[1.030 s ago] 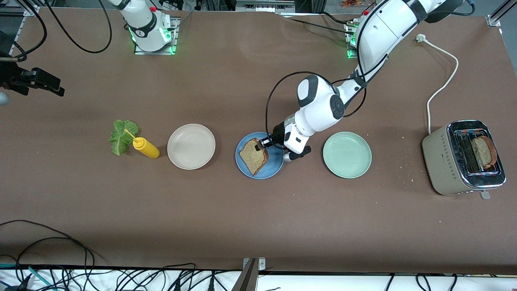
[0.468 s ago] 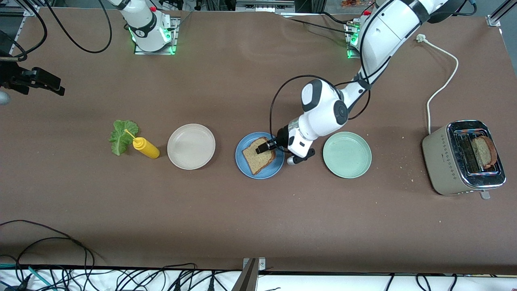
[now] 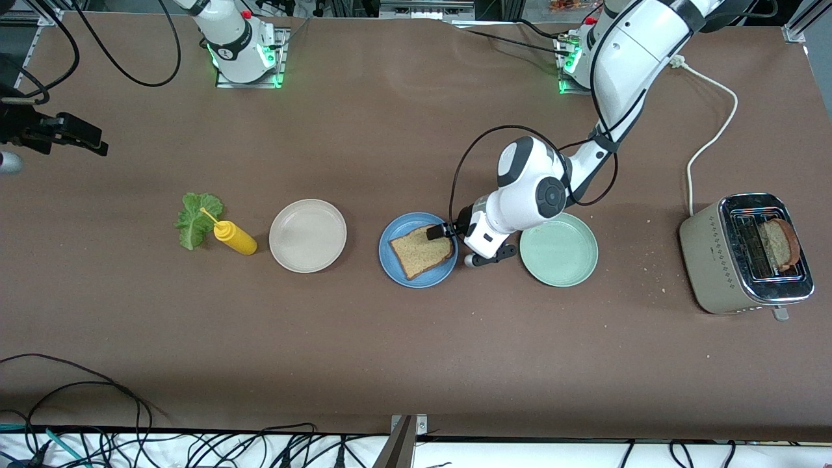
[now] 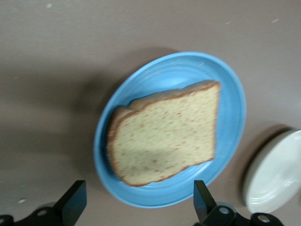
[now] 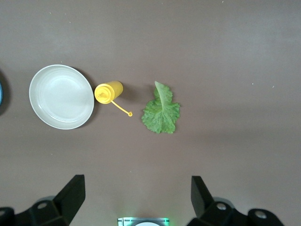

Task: Make sandwich in blue plate with both arms
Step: 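Lower the slice onto the blue plate and open the left gripper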

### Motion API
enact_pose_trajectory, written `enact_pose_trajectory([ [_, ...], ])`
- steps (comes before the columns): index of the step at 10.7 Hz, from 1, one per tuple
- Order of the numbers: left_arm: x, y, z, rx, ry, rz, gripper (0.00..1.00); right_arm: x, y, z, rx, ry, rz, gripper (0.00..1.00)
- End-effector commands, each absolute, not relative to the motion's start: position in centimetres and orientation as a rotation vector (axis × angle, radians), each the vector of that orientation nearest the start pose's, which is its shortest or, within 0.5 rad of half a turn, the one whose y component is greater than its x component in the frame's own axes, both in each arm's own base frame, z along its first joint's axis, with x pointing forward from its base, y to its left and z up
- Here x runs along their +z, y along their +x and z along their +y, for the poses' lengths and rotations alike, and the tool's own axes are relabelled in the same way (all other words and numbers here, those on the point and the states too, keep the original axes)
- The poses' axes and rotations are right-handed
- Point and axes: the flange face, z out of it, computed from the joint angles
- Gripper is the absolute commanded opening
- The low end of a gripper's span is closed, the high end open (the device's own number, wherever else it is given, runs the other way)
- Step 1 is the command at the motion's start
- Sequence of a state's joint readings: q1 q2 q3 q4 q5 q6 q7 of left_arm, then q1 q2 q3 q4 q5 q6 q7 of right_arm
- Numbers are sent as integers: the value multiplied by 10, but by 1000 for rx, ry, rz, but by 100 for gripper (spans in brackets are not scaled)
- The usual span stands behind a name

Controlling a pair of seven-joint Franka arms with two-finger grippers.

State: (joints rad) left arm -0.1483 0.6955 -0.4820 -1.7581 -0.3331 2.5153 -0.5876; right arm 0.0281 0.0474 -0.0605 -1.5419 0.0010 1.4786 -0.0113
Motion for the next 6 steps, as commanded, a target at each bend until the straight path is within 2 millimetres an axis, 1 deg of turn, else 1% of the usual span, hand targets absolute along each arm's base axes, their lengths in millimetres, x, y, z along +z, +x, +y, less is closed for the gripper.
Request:
enact_pose_trajectory([
  [1, 256, 569, -358, 317, -3413, -523, 100, 601, 565, -19, 189, -3151, 40, 100],
  [2, 283, 578, -338, 310, -3393, -539, 100, 603, 565, -21, 180, -3159, 45, 100],
  [3, 316, 590, -310, 297, -3374, -567, 99, 603, 565, -22, 174, -3170, 39, 100],
  [4, 348, 605, -280, 339, -3343, -603, 93, 607, 566, -21, 161, -3185, 23, 100],
  [5, 380, 623, -250, 366, -3305, -616, 91, 601, 569, -26, 170, -3177, 34, 100],
  [6, 406, 635, -225, 338, -3249, -591, 91, 576, 579, -27, 245, -3178, 35, 100],
])
